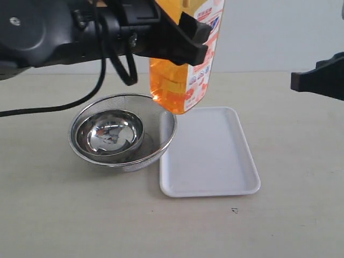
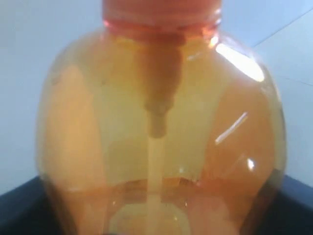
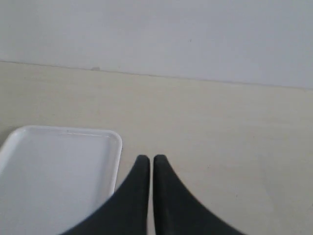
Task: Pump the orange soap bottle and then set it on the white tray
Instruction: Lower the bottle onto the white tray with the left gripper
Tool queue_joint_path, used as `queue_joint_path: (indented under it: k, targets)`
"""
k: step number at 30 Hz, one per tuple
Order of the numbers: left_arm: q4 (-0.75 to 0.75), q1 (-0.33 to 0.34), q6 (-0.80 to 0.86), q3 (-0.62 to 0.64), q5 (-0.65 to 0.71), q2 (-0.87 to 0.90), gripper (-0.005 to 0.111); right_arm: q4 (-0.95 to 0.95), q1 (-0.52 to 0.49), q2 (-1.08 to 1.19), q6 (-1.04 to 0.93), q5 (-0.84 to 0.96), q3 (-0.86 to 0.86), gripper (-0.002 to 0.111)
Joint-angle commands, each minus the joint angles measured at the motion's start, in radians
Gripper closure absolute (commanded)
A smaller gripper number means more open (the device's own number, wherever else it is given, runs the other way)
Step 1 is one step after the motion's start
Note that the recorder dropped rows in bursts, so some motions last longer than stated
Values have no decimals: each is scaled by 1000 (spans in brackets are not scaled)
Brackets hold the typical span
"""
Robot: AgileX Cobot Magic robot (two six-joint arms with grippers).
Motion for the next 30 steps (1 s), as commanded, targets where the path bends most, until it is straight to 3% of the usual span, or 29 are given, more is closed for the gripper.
queue_joint_path:
  k: [1,13,30]
  targets:
    - [8,-26,-8,-94,-117,77,102,74,-1,-17,-13,28,33,109]
    - [8,-46,-92,-232,-154,333,102,94,-1,-24,-13,3,67,109]
    - [8,-46,-177,-237,-141,463,102,87,-1,-24,-27,-23,68,109]
